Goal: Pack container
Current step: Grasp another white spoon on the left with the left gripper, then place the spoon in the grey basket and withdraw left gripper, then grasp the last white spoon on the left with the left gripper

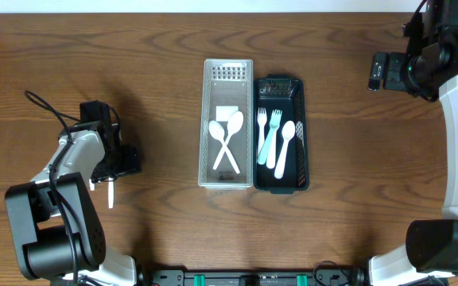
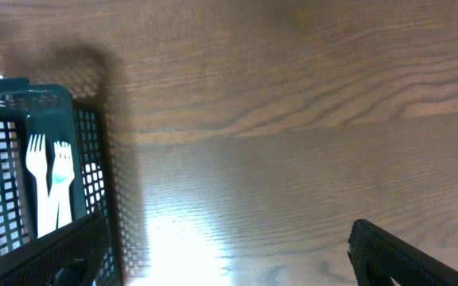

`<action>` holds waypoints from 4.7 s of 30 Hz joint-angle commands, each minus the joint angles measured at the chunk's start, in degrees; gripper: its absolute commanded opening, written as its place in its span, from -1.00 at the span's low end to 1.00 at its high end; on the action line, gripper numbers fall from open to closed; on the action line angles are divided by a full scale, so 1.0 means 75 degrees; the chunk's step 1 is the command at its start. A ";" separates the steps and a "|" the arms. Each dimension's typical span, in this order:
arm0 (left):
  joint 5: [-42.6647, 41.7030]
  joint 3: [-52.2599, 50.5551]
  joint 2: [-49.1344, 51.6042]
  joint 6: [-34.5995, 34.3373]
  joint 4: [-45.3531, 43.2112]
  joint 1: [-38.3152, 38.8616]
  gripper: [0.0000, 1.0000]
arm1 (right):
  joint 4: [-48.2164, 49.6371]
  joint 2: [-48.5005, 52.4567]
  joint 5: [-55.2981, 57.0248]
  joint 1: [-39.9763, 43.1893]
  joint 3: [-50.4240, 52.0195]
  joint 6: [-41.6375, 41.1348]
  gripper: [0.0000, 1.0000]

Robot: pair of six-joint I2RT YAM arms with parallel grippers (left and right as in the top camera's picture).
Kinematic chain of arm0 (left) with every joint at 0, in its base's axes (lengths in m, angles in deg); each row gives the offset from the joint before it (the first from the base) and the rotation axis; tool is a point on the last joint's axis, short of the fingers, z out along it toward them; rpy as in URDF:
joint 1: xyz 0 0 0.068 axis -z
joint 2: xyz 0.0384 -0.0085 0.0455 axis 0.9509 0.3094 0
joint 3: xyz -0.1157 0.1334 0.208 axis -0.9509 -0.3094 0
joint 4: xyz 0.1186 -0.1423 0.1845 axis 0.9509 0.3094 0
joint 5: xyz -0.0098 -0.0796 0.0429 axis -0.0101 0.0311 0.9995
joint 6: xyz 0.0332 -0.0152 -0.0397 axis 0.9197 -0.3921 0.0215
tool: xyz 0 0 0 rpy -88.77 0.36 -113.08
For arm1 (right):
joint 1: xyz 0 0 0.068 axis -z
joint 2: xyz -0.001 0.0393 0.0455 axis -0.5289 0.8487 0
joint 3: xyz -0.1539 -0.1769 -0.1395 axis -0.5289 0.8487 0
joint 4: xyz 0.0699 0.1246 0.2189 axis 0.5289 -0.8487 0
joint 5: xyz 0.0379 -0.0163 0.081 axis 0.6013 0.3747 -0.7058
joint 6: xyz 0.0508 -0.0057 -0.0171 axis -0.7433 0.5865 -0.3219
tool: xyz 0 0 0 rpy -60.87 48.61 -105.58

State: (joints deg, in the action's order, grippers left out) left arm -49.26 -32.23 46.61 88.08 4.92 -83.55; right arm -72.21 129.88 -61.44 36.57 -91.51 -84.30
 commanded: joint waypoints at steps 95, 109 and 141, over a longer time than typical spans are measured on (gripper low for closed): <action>0.1107 0.2792 0.0154 -0.0912 0.1842 -0.1373 0.31 | 0.0035 -0.0050 0.0079 0.0143 0.0006 0.0271 0.98; 0.0303 0.1830 0.1781 -0.0198 0.0283 -0.1384 0.31 | 0.0038 -0.0050 0.0079 0.0143 0.0006 0.0268 0.99; -0.0093 0.0863 0.1906 -0.0181 -0.0685 -0.1384 -0.04 | -0.0283 -0.0050 0.0082 0.0143 0.0006 0.0265 0.99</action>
State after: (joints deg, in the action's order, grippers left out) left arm -48.73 -21.49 56.05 86.60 -0.08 -93.96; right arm -74.18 129.88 -61.39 37.05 -91.51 -83.01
